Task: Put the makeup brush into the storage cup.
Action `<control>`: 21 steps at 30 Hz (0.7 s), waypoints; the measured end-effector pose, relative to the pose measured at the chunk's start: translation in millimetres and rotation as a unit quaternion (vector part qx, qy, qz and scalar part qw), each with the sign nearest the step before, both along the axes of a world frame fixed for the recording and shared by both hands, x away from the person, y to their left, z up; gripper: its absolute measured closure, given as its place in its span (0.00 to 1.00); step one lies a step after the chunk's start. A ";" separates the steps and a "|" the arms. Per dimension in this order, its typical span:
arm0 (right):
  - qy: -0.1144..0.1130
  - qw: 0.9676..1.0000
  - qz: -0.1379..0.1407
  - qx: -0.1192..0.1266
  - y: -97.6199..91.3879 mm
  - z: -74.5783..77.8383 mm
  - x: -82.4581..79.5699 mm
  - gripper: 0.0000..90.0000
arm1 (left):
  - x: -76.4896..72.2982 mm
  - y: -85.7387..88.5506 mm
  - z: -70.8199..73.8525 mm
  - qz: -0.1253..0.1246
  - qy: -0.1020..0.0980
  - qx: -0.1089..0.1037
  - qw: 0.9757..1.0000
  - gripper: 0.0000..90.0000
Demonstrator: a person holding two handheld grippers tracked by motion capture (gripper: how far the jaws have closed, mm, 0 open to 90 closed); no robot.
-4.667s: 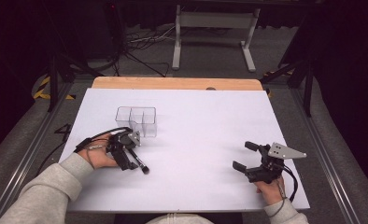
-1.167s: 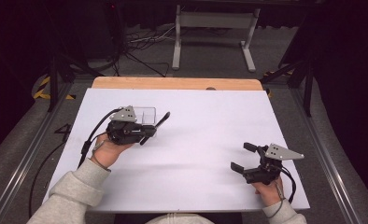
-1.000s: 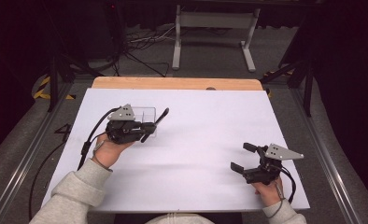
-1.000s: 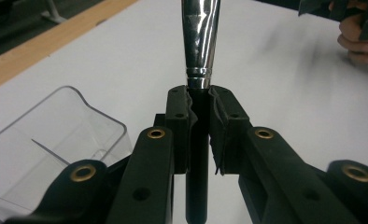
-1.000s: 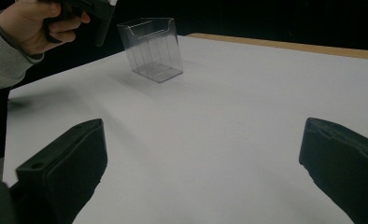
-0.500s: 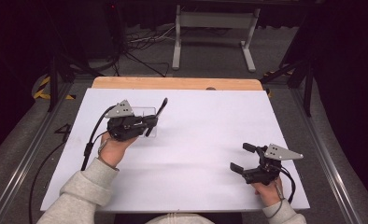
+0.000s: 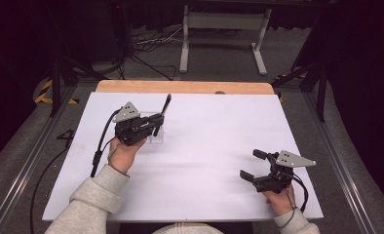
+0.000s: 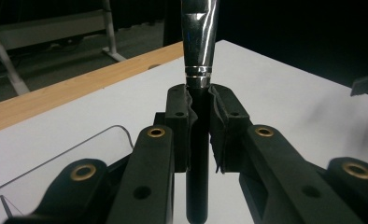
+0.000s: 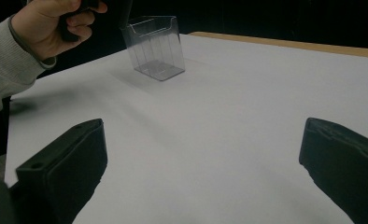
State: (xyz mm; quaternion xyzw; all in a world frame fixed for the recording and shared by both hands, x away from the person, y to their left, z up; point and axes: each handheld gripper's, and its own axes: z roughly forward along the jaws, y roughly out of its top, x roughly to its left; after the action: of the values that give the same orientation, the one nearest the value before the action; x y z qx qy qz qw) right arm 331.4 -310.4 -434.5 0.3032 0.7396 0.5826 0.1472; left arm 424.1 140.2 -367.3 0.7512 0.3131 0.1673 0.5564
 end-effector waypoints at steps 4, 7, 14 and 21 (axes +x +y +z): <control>-0.001 1.000 0.000 -0.001 0.2 0.1 -0.3 0.02 | 2.0 -1.4 -1.7 0.014 0.000 -0.009 1.000 0.87; -0.001 1.000 0.001 -0.001 0.2 0.0 -0.3 0.02 | 3.4 -3.3 -2.8 0.030 0.003 -0.014 0.999 0.87; -0.001 1.000 0.001 -0.002 -0.2 0.0 -0.5 0.02 | 7.0 -4.9 -4.9 0.068 0.006 -0.026 0.997 0.87; -0.003 1.000 0.002 -0.002 0.0 0.1 -0.4 0.02 | 11.0 -6.0 -6.9 0.094 0.006 -0.030 0.995 0.87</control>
State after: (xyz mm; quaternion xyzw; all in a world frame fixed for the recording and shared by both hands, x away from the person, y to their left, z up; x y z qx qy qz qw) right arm 331.0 -310.4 -434.4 0.2998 0.7409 0.5823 0.1488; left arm 435.1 134.2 -374.2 0.7023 0.3904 0.2053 0.5588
